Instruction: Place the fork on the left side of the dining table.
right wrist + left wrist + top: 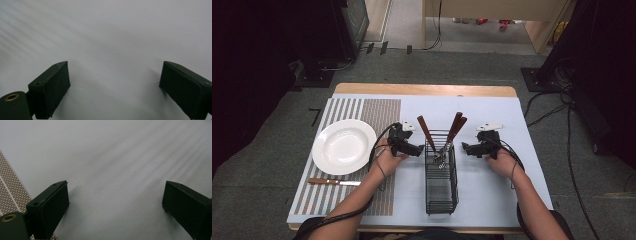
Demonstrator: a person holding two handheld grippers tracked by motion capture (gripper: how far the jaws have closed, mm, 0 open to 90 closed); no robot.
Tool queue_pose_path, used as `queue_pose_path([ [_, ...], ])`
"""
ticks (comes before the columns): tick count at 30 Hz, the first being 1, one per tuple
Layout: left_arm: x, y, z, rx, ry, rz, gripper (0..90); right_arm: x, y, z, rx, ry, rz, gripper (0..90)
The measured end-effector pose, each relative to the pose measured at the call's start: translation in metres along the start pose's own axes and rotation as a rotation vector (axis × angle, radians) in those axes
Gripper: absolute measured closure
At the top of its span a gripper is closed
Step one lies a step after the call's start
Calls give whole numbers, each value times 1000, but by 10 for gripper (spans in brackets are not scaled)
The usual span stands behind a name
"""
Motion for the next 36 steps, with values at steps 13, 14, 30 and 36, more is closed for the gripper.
queue_pose_path([
  [13,0,3,-1,18,-15,23,131,0,0,0,0,0,0,86],
  [14,-1,4,-1,11,-18,18,157,0,0,0,0,0,-1,85],
  [30,1,10,-11,28,-143,25,326,0,0,0,1,0,-1,85],
  [36,4,15,-16,27,-173,6,333,0,0,0,1,0,-1,85],
])
Point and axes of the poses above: each handheld gripper's, and its own axes: z roughly forward along the jaws, y roughly out of its top, x roughly to its left, the point moved 6 cm from there along z, roughly forward along the jaws, and after that the axes turned 6 degrees about -y, right-handed, at the moved point
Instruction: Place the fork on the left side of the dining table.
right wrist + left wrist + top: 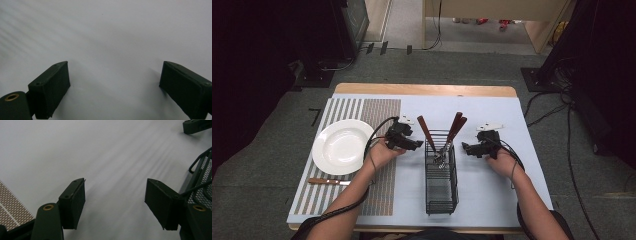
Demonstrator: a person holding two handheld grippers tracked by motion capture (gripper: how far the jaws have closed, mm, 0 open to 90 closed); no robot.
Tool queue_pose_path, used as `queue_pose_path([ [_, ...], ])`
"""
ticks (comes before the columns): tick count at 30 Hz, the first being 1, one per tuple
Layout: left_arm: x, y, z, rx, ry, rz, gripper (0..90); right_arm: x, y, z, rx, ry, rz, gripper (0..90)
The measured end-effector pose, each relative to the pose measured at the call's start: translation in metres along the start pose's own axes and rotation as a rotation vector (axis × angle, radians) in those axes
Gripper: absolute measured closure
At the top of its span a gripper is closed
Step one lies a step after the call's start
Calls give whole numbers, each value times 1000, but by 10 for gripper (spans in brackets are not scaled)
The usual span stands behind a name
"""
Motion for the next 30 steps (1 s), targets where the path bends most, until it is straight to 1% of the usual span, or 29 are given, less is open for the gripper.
queue_pose_path([
  [1,1,2,-3,-3,-22,-15,332,0,0,0,0,0,0,85],
  [2,1,2,-3,-3,-22,-15,332,0,0,0,0,0,0,85],
  [3,1,4,-5,-11,-38,-20,332,0,0,0,0,0,0,85],
  [5,2,5,-7,-6,-43,-8,333,0,0,0,0,0,0,85],
  [6,2,5,-8,-4,-42,-2,345,0,0,0,-1,0,0,85],
  [7,1,5,-9,-3,-51,1,364,0,0,0,-1,0,0,85],
  [9,0,6,-10,0,-58,3,371,0,0,0,-1,0,0,85],
  [10,0,7,-11,4,-59,11,381,0,0,0,-1,0,0,85],
  [13,-1,9,-13,12,-66,20,382,0,0,0,-1,0,0,85],
  [17,-1,11,-17,16,-80,15,385,0,0,0,-1,0,0,85],
  [19,-2,13,-19,9,-103,1,386,0,0,0,-1,0,0,85],
  [21,-2,14,-21,13,-111,-2,390,0,0,0,-1,0,0,85],
  [24,-2,15,-23,31,-118,10,436,0,0,0,-1,1,1,85],
  [25,-2,15,-23,31,-118,10,443,0,0,0,-1,1,1,85],
  [27,-2,15,-26,37,-122,17,484,0,0,0,-3,0,0,85],
  [28,-2,16,-27,37,-121,17,495,0,0,0,-3,1,-2,85],
  [30,-1,17,-29,38,-128,3,515,0,0,0,-3,1,-2,85],
])
Point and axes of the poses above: each handheld gripper's, and its own axes: z roughly forward along the jaws, y roughly out of its top, x roughly to its left, the point moved 6 cm from there along z, roughly forward along the jaws, and after that the axes turned 6 degrees about -y, right-handed, at the moved point
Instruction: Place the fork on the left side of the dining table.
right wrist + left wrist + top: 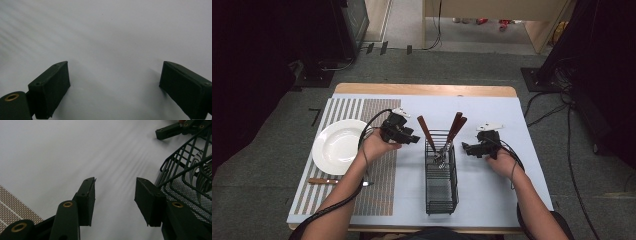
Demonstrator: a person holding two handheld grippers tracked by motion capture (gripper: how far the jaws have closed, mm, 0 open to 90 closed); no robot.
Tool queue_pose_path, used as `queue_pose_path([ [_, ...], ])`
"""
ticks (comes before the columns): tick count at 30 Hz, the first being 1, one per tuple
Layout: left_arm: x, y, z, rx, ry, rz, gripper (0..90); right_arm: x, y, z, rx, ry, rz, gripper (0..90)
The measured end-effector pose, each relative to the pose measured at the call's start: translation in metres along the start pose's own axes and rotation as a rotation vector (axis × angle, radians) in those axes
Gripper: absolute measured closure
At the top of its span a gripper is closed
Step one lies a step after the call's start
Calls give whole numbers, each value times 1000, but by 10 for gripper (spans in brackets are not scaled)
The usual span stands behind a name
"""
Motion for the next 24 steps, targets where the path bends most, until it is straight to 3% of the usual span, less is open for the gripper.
queue_pose_path([
  [8,-1,5,-14,-10,-14,-18,533,0,0,0,-1,1,2,86],
  [24,-11,21,-41,-39,-39,-3,491,0,0,0,-1,1,2,86],
])
Point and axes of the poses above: each handheld gripper's, and its own axes: z roughly forward along the jaws, y roughly out of its top, x roughly to its left, the point moved 6 cm from there along z, roughly forward along the jaws, and after that the axes turned 6 degrees about -y, right-handed, at the moved point
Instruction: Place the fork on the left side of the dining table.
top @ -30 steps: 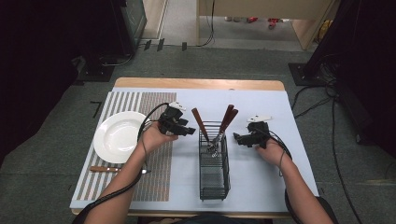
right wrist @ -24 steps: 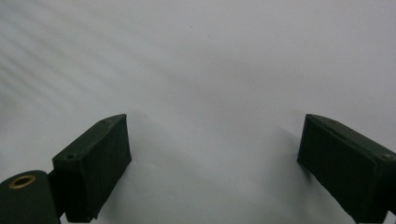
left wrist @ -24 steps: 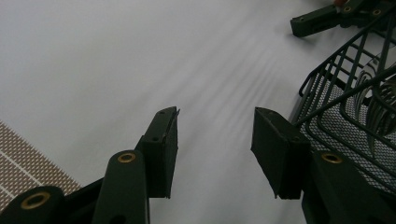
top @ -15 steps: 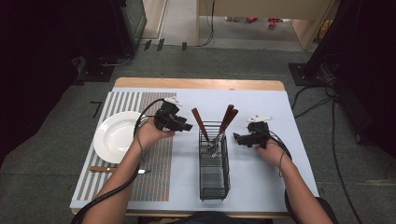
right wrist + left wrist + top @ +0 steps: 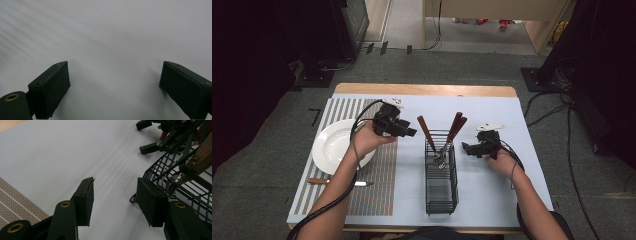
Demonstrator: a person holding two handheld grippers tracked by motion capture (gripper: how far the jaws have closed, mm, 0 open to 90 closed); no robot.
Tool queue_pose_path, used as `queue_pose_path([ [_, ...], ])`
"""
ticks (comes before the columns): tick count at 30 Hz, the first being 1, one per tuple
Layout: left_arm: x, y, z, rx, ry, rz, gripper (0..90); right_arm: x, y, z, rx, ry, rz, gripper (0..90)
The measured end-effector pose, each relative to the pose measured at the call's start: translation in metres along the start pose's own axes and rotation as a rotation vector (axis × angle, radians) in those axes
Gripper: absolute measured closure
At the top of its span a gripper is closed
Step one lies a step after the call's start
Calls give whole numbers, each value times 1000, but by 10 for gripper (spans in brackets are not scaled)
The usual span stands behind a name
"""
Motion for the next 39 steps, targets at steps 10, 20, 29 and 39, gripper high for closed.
queue_pose_path([
  [10,-8,6,-10,10,-5,9,485,0,0,0,-3,-2,-4,85],
  [20,-17,13,-23,-1,-8,29,500,0,0,0,-2,0,1,86],
  [29,-28,22,-35,-13,-24,53,504,0,0,0,-1,0,0,86],
  [39,-39,29,-43,-20,-40,76,513,0,0,0,-1,-1,1,85],
])
Point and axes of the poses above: each handheld gripper's, and its own axes: z roughly forward along the jaws, y roughly out of its top, x roughly to its left, the point moved 6 cm from there along z, roughly forward along the jaws, and after that the axes turned 6 degrees about -y, right-handed, at the moved point
